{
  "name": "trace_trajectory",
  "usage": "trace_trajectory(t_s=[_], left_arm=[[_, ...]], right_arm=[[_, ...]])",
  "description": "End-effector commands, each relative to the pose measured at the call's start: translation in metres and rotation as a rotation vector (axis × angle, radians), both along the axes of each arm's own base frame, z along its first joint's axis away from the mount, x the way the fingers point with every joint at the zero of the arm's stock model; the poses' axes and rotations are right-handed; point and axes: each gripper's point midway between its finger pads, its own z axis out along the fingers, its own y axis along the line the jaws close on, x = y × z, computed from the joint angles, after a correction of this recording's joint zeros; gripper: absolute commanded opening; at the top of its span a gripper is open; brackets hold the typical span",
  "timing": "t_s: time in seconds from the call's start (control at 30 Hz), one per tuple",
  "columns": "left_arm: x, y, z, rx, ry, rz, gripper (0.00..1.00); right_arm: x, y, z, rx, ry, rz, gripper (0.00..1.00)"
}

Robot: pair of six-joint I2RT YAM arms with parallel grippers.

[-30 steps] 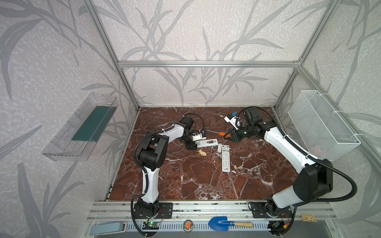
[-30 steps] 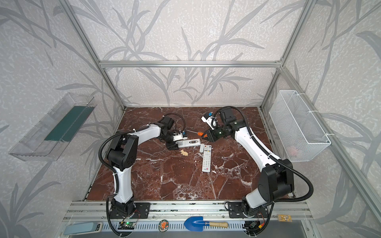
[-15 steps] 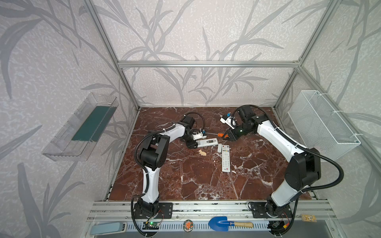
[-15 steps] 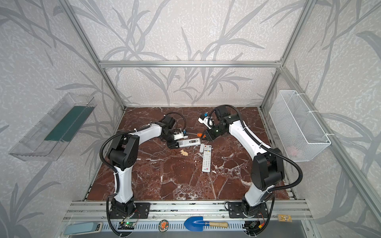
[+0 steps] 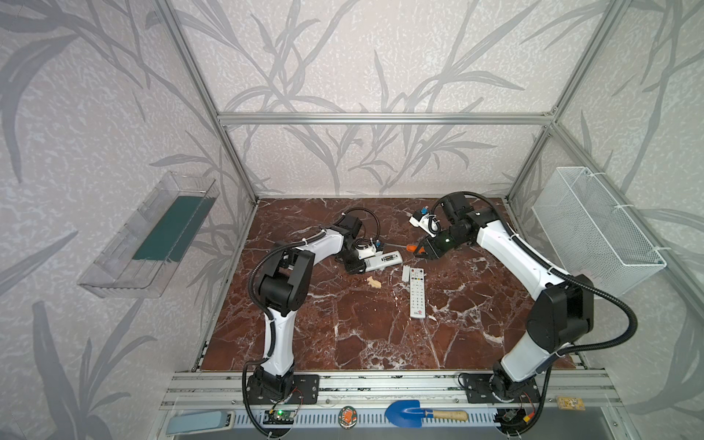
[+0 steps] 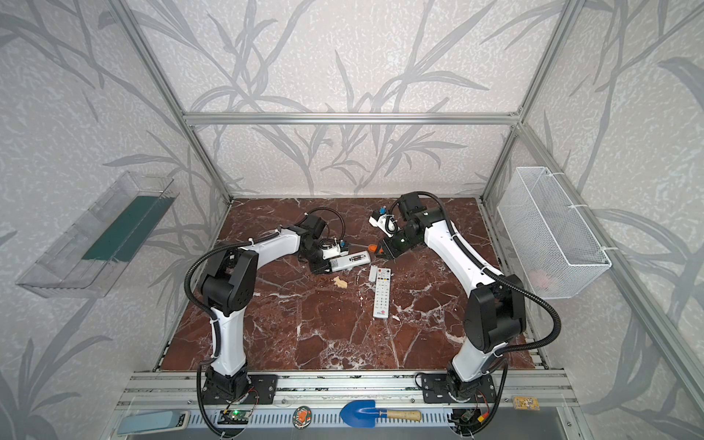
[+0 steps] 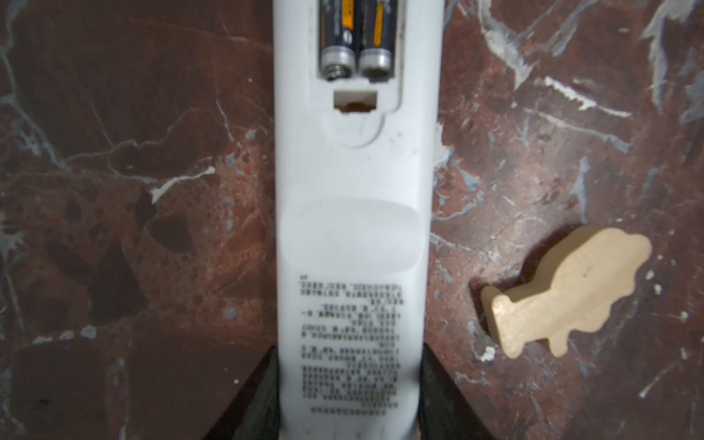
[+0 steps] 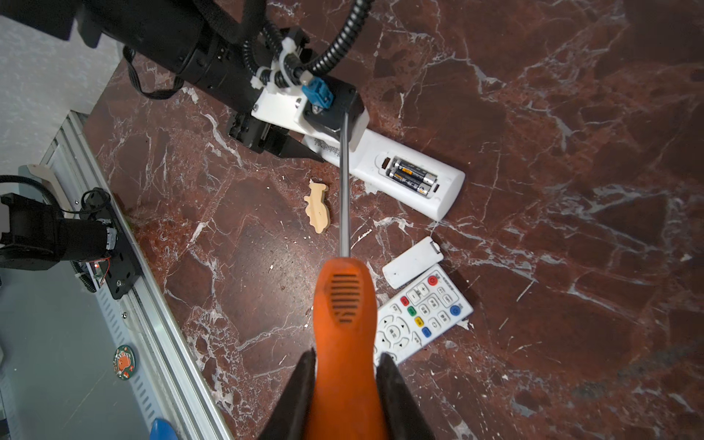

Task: Unload the batteries from the remote control
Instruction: 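Grasp the white remote's end with the left gripper, aligning it lengthwise, then lower the screwdriver tip toward the battery compartment with the right gripper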

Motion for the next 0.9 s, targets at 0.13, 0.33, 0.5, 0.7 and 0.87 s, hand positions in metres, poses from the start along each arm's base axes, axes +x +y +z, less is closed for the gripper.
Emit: trace_trajectory(t_s=[0.13, 0.33, 0.5, 0.7, 0.87], left_arm=[[-0.024, 0.024, -0.036, 0.124, 0.056, -0.005, 0.36], [-0.04, 0.03, -0.026, 0.116, 0.046, -0.018, 0.36], [-0.055, 0.029, -0.02, 0.088, 0.032, -0.061, 0.35], [-0.063, 0.025, -0.017, 0.065, 0.043, -0.101, 0.34], [-0.068, 0.021, -0.016, 0.057, 0.049, -0.132, 0.34]], right_arm=[[-0.004, -0.017, 0.016, -0.029, -0.018, -0.017, 0.0], [-0.019, -0.037, 0.009, -0.157, -0.053, 0.063, 0.0], [-0.031, -0.038, 0.0, -0.192, -0.052, 0.14, 0.0], [-0.035, -0.03, -0.012, -0.277, -0.061, 0.254, 0.0], [-0.028, -0.017, -0.02, -0.296, -0.029, 0.272, 0.0]])
